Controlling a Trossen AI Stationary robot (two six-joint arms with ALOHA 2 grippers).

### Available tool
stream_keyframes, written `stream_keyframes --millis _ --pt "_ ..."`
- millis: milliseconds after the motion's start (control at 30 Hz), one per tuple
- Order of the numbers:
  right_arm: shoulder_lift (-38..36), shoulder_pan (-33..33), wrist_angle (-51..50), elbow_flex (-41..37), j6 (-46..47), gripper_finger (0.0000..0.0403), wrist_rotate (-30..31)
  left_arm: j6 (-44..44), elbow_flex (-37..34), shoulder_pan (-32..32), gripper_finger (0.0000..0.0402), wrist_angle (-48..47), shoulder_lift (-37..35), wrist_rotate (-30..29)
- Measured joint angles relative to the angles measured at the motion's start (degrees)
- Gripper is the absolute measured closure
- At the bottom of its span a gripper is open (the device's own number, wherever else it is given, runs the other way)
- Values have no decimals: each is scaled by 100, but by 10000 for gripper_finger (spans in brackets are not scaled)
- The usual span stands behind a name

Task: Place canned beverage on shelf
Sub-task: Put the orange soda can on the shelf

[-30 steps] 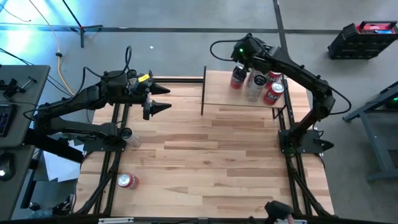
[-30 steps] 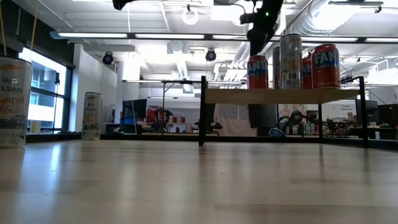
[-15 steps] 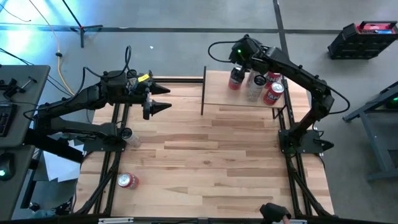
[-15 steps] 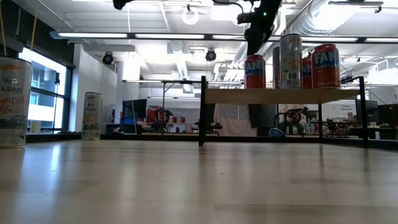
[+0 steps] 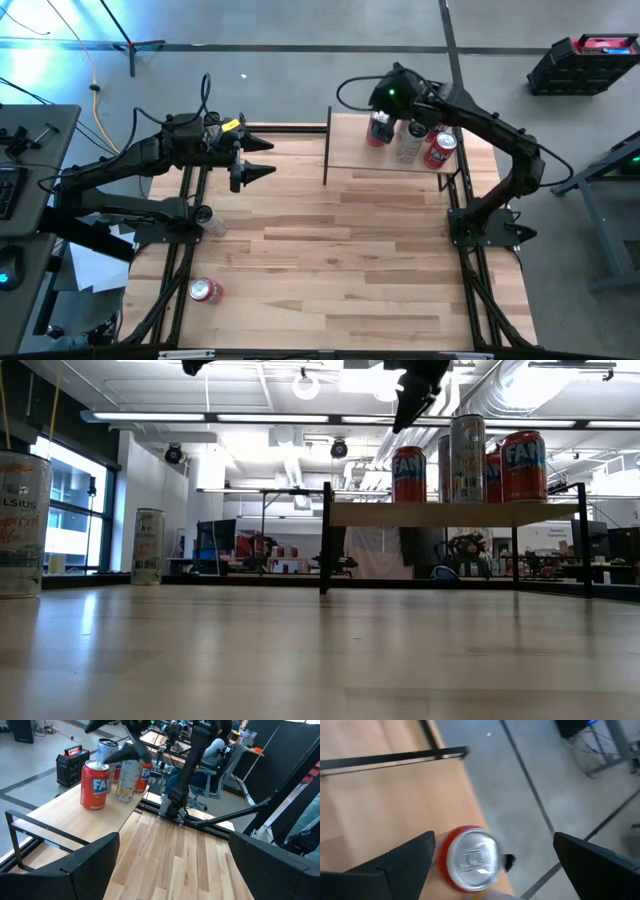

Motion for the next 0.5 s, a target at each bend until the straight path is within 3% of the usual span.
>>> stream_keyframes --millis 367,500 --pt "50 112 -428 -2 220 9 326 31 -1 0 37 -4 2 0" --pt "74 -64 -543 -2 411 9 95 33 -2 0 37 -3 0 0"
